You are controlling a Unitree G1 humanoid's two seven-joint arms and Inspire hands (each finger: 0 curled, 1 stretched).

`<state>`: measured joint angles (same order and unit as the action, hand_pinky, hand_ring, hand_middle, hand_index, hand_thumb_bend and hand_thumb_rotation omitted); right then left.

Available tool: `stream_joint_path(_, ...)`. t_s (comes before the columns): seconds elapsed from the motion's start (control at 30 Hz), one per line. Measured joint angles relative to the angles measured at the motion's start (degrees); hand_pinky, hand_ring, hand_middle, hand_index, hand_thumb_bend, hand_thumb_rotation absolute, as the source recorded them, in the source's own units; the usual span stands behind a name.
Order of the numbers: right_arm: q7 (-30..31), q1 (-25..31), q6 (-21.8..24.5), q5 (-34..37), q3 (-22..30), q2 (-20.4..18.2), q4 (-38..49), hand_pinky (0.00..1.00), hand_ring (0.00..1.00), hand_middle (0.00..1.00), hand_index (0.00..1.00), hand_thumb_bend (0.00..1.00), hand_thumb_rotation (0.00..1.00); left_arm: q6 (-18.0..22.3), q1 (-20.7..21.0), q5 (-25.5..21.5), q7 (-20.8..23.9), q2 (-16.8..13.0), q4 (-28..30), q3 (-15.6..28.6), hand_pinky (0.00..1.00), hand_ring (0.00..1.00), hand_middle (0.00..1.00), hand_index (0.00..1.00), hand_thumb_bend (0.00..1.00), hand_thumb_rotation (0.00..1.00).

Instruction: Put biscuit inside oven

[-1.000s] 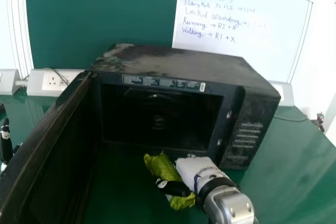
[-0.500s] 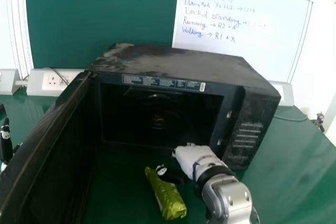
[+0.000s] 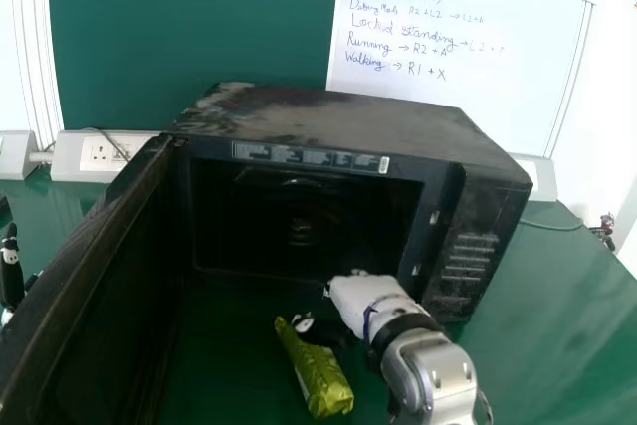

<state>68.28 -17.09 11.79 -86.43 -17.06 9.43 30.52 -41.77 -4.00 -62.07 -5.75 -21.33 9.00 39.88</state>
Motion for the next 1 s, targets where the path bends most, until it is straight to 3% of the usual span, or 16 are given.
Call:
stream_joint_path(0.23, 7.07, -0.04, -0.41, -2.09, -0.17, 0.1, 2.16, 0.13, 0.21, 0.34, 0.7, 0.87, 0.37, -0.04, 0.01, -0.06, 0.04, 0.0, -0.03, 0.0, 0.67, 0.73, 0.77, 0.77, 0.62, 0.0)
stream_joint_path(0.67, 9.38, 2.35, -0.66, -3.01, -0.1, 0.13, 2.18, 0.08, 0.15, 0.27, 0.73, 0.99, 0.45, -0.04, 0.01, -0.02, 0.05, 0.0, -0.01, -0.01, 0.67, 0.74, 0.77, 0.78, 0.62, 0.01)
stream_joint_path(1.0, 8.0, 2.75, 0.03, -4.43, -0.86, -0.53, -1.85, 0.17, 0.24, 0.36, 0.69, 1.0, 0.6, -0.11, -0.01, -0.06, 0.82, 0.0, 0.98, -0.02, 0.67, 0.73, 0.77, 0.77, 0.62, 0.01)
